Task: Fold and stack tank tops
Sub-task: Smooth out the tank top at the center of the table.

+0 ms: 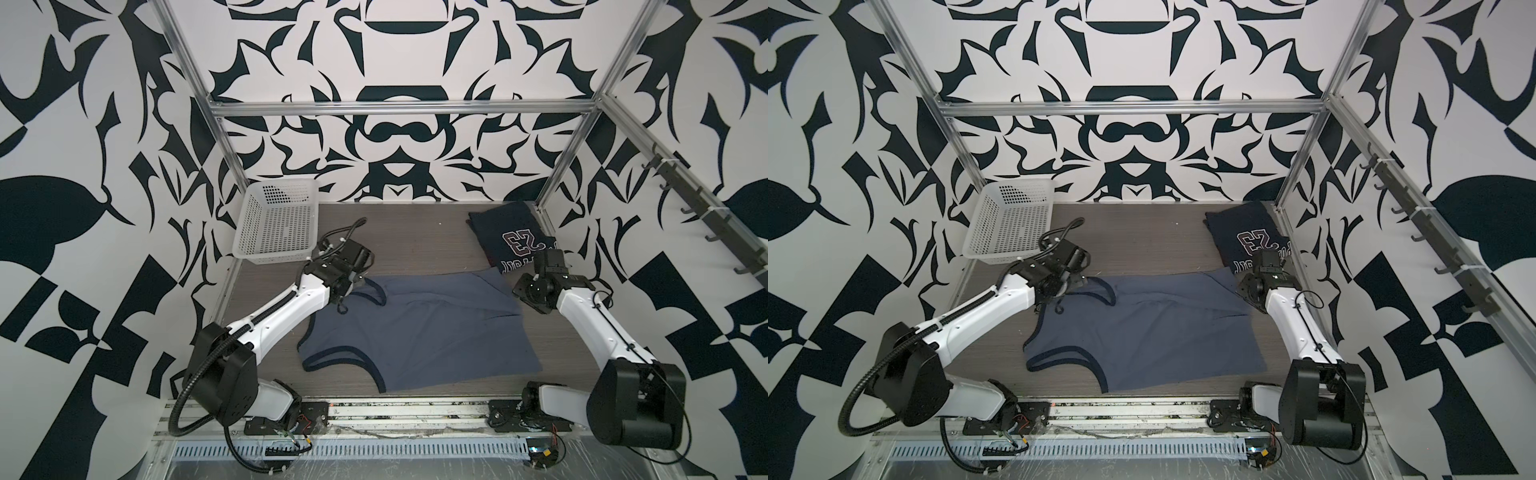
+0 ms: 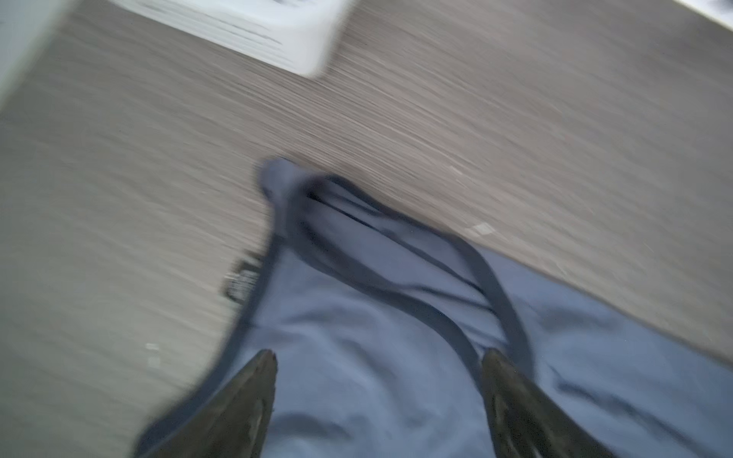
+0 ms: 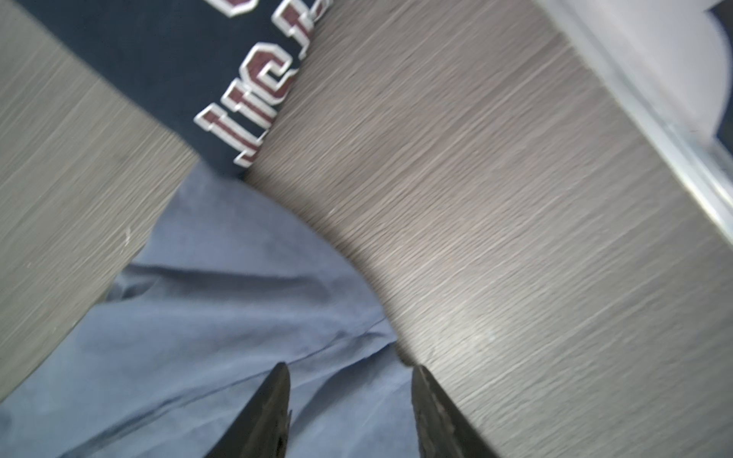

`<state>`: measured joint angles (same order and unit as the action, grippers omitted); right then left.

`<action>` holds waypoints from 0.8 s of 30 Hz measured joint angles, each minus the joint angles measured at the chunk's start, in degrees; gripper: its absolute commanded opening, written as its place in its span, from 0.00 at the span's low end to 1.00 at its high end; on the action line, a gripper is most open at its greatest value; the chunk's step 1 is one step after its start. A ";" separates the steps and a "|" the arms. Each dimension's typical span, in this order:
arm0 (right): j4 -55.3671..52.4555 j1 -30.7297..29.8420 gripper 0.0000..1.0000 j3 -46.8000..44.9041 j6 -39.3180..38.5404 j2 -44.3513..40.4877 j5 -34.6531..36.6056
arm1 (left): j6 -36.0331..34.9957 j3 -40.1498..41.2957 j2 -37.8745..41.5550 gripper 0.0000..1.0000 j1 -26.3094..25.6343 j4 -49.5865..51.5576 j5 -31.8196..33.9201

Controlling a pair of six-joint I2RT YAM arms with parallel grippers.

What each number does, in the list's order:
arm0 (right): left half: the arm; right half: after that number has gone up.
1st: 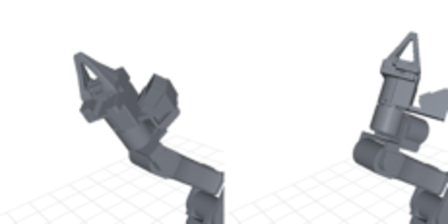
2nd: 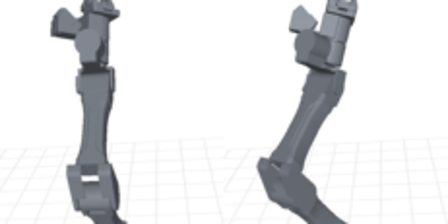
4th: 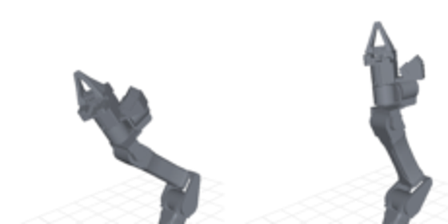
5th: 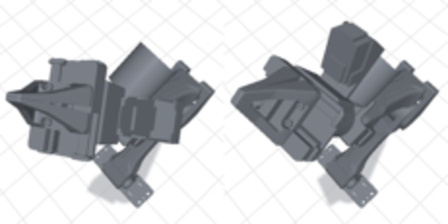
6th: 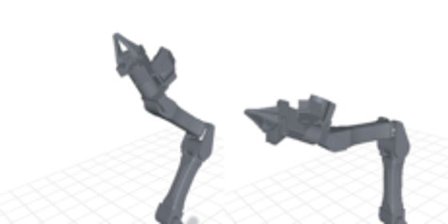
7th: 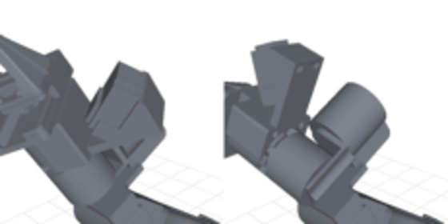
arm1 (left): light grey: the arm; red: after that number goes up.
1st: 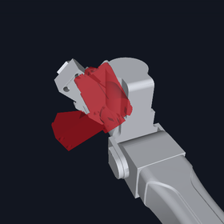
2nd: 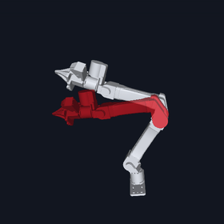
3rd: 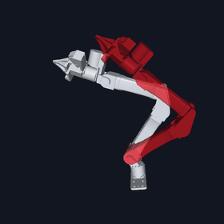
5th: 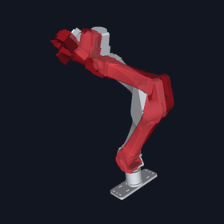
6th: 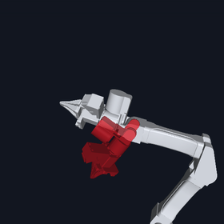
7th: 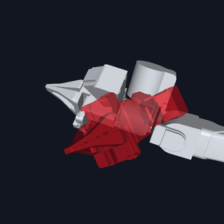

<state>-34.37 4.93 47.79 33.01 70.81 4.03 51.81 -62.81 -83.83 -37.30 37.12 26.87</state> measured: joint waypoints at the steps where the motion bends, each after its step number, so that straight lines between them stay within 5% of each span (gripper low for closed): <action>1: 0.11 -0.24 0.54 -0.20 0.00 -0.02 -0.24 | -0.22 -0.09 -1.25 0.78 -1.14 -1.42 -2.19; 9: 1.16 -1.18 0.54 -2.12 0.02 0.17 -2.16 | -0.85 -2.08 -14.99 0.65 -5.20 -9.11 -14.47; 24: 2.95 -1.18 0.53 -3.78 0.15 1.03 -3.43 | -0.96 -2.16 -19.50 0.36 -5.27 -13.20 -19.02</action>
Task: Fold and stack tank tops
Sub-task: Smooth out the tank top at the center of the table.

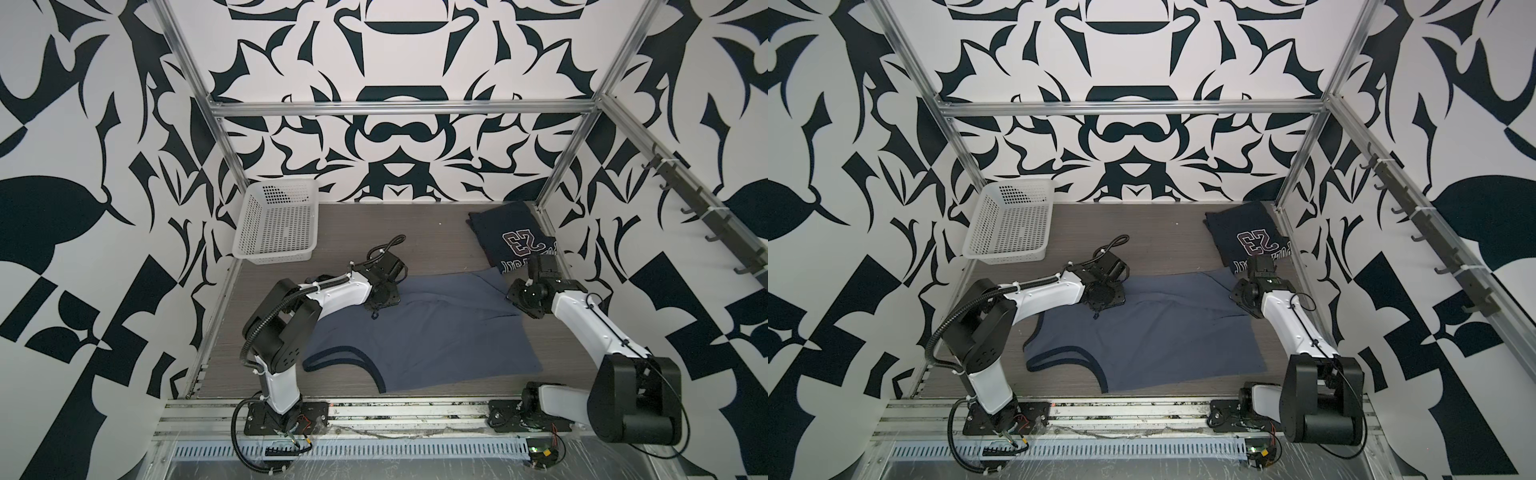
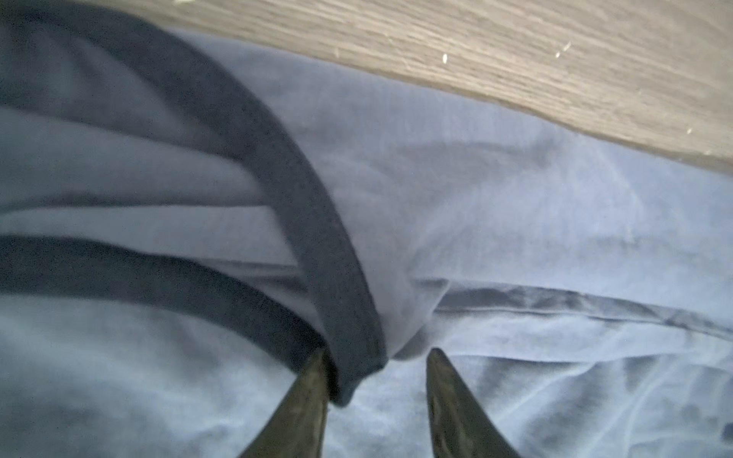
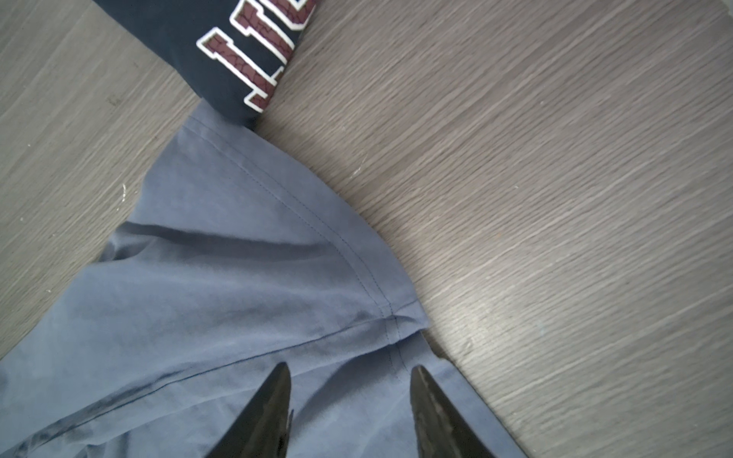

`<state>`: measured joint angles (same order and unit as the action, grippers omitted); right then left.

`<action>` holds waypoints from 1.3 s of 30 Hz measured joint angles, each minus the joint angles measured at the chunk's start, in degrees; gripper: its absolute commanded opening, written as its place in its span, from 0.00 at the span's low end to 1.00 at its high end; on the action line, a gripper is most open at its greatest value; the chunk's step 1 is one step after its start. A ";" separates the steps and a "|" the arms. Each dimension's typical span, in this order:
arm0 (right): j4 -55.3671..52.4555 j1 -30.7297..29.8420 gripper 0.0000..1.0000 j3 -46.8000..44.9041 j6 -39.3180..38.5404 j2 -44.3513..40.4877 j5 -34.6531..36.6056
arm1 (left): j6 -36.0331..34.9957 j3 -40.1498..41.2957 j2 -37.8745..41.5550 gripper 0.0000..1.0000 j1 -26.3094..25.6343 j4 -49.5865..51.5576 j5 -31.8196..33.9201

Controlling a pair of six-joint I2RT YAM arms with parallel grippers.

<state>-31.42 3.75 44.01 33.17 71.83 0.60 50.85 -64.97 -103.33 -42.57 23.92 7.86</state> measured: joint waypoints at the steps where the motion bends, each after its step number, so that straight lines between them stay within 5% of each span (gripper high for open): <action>1: 0.02 0.00 0.52 -0.13 -0.02 0.00 -0.07 | -0.11 0.00 -0.02 0.33 -0.02 -0.15 0.07; 11: 0.07 0.00 0.51 -0.28 -0.07 0.66 -0.35 | -1.62 1.31 0.94 0.07 -1.01 -1.05 1.99; 21: 0.00 -0.09 0.50 -0.28 -0.15 0.66 0.07 | -0.17 9.55 13.99 0.02 -4.57 -1.31 2.05; 29: 0.00 -0.09 0.49 -0.15 -0.15 0.94 0.07 | 2.10 13.79 12.00 0.10 -4.59 -2.56 -0.44; 34: -0.09 -0.11 0.49 0.92 -0.26 2.43 0.04 | 1.68 13.60 9.51 0.45 -4.59 -1.77 -1.22; 39: -0.46 -2.29 0.49 4.90 -1.11 5.01 -0.22 | -0.26 11.02 11.98 0.51 -4.17 2.14 2.01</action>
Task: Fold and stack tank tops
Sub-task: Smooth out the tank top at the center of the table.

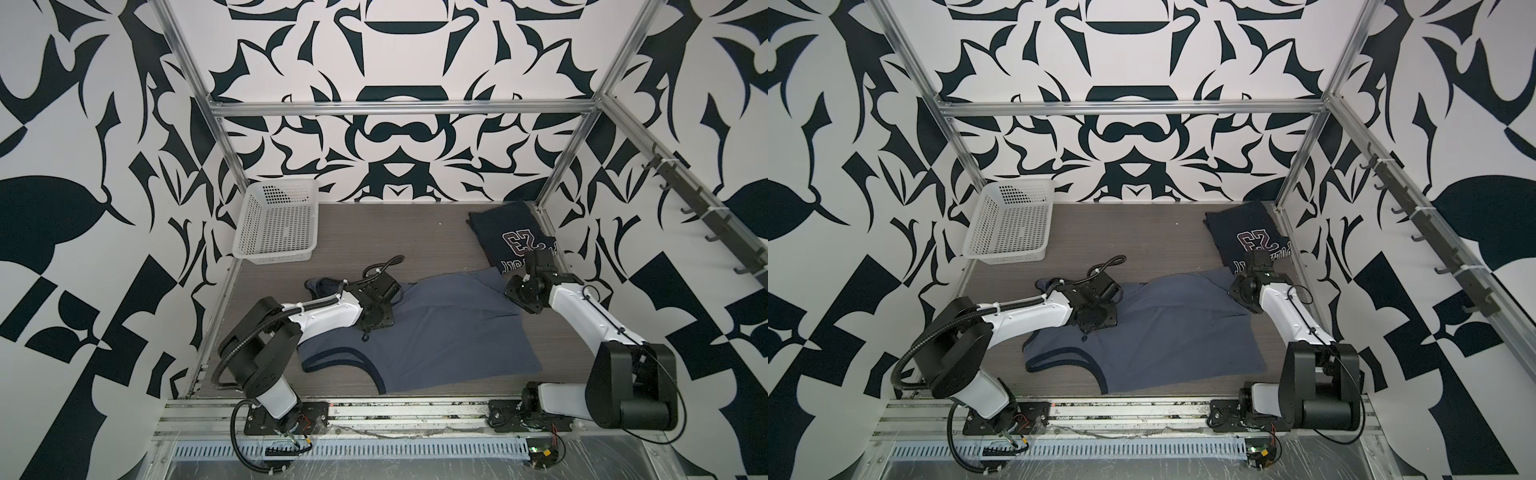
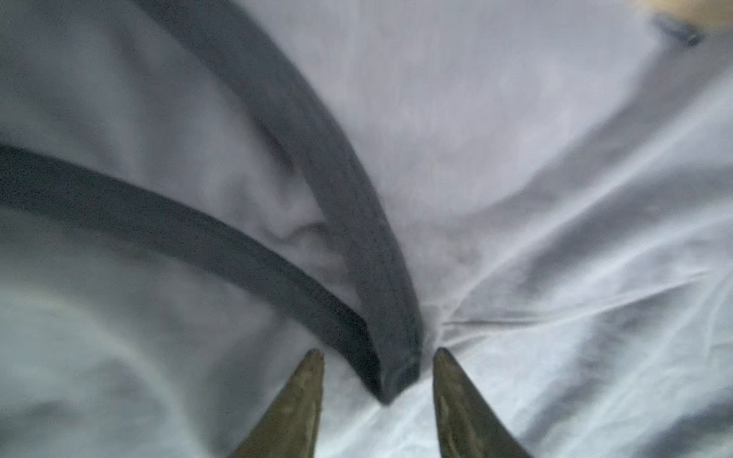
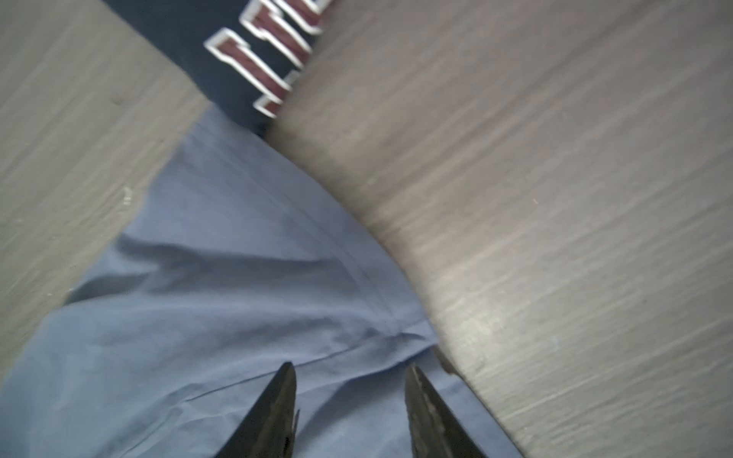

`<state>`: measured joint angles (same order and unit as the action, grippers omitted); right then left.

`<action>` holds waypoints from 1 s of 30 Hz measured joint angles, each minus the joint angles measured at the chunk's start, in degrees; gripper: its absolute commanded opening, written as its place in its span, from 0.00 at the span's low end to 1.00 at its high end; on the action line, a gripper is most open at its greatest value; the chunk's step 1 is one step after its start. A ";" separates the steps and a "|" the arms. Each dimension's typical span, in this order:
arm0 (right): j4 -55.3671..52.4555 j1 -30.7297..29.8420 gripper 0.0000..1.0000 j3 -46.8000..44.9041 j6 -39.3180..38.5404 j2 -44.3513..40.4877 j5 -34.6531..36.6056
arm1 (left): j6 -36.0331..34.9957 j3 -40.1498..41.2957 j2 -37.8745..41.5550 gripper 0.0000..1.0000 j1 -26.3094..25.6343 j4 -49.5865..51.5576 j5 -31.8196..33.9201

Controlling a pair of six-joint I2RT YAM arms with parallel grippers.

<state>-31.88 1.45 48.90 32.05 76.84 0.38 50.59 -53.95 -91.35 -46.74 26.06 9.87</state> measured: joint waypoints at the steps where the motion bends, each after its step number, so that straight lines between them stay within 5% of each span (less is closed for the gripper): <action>1: -0.04 -1.09 0.49 1.29 -0.26 0.98 0.02 | -0.70 -0.85 1.53 0.53 0.44 0.76 0.72; 6: 0.55 -5.81 0.48 6.95 -0.59 7.08 -0.17 | -2.51 -7.13 5.03 0.54 5.38 0.59 1.73; 13: 2.73 -7.13 0.47 12.79 -0.52 19.08 -2.29 | -3.08 -10.82 -6.27 0.51 11.47 -4.66 -1.86; 18: 4.31 -7.10 0.48 15.37 -0.46 25.77 -3.15 | -2.89 -8.61 -12.92 0.49 13.79 -7.96 -3.43; 30: 7.48 -2.12 0.47 15.65 3.48 28.26 -3.34 | -2.05 1.44 -8.04 0.49 18.12 -20.02 -1.79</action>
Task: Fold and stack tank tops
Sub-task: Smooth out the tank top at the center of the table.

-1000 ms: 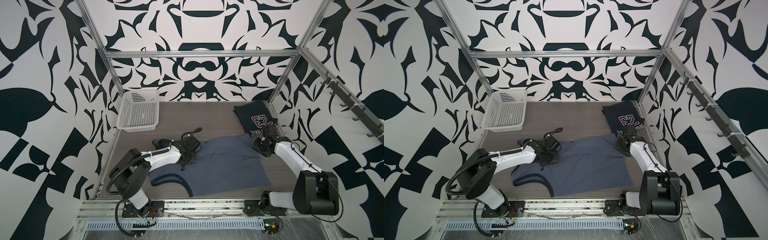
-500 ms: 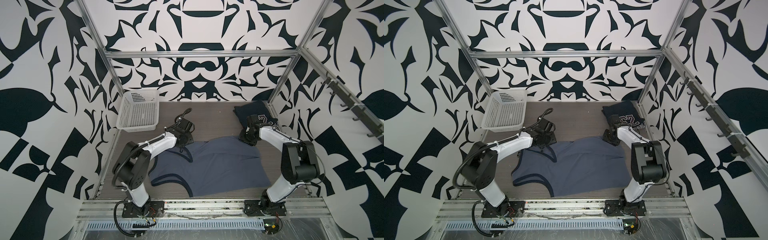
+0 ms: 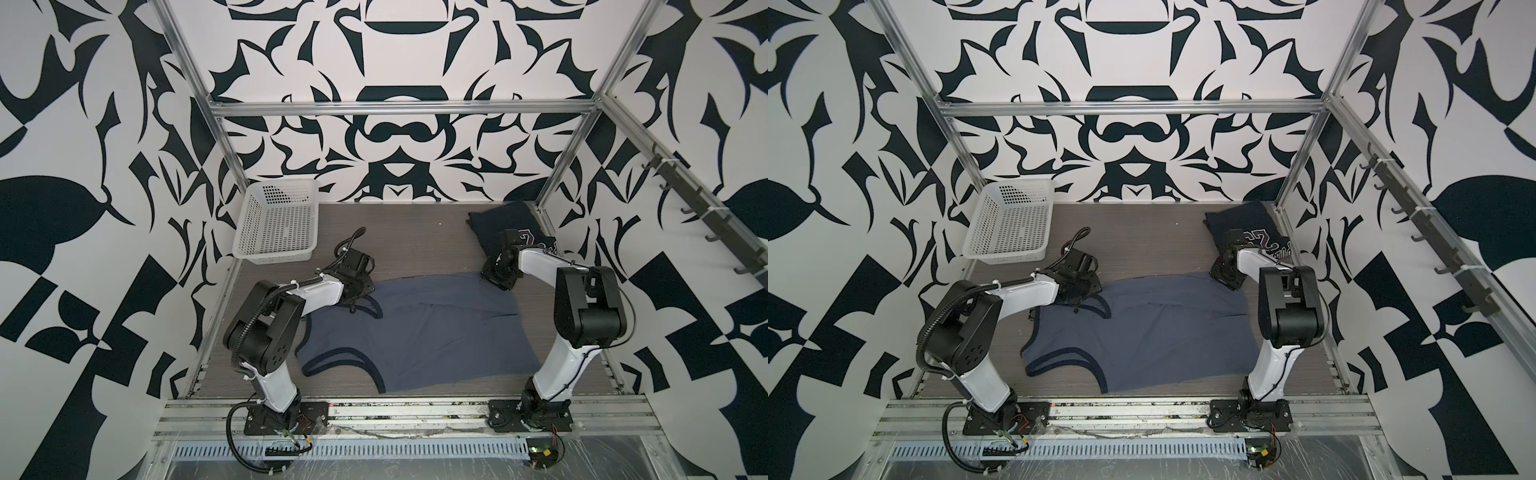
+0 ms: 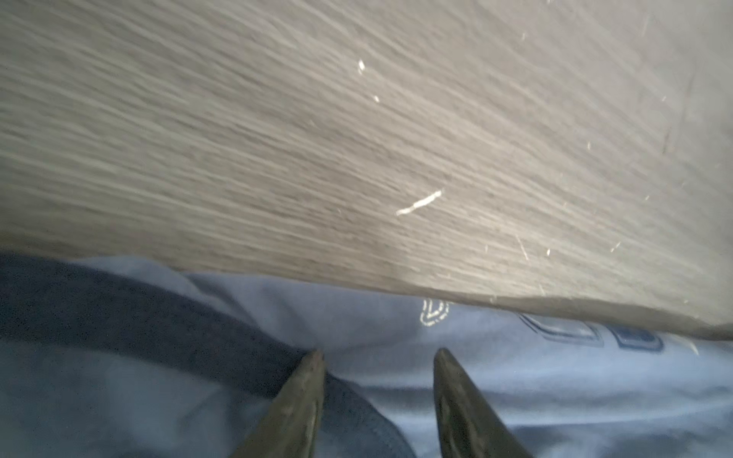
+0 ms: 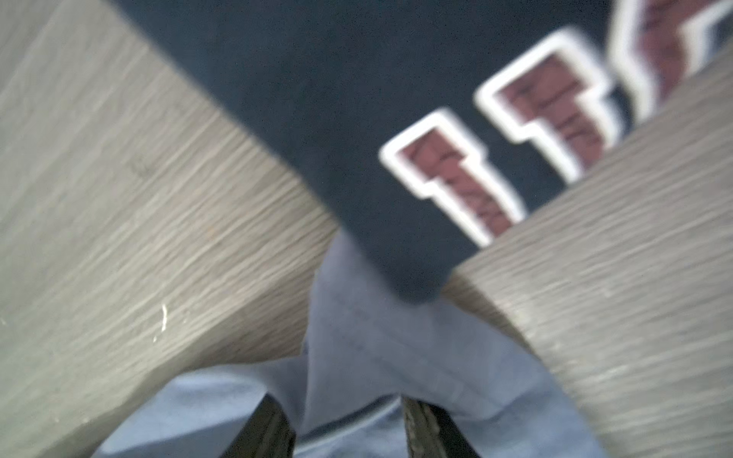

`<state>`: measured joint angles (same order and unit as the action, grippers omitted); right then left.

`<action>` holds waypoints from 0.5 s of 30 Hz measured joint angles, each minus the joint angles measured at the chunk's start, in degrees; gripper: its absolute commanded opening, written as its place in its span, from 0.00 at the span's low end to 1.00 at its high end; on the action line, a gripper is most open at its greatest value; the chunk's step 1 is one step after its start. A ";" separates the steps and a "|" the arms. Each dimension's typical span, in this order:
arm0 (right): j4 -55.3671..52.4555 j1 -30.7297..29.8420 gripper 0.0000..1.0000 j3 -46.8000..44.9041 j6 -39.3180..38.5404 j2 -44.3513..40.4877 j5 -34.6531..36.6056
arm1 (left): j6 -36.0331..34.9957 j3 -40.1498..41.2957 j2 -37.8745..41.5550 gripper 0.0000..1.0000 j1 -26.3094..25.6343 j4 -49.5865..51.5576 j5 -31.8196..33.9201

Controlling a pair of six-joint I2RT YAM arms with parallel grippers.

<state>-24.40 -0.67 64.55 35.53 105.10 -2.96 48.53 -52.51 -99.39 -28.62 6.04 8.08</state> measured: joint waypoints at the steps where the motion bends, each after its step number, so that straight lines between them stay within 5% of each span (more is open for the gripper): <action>1: 0.04 0.04 0.47 0.00 0.24 0.07 -0.02 | -0.24 0.33 -0.20 0.48 0.48 -1.36 -0.04; 8: 0.44 0.11 0.48 3.67 0.96 2.97 0.02 | -3.87 -6.25 -6.36 0.48 2.67 -3.80 -0.39; 15: -1.11 -0.13 0.55 5.60 0.07 2.86 -0.26 | -6.47 -12.61 -7.50 0.67 1.55 5.99 -0.04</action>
<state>-25.52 -0.80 70.15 35.59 107.96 -3.22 42.06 -65.12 -106.89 -27.07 12.03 8.03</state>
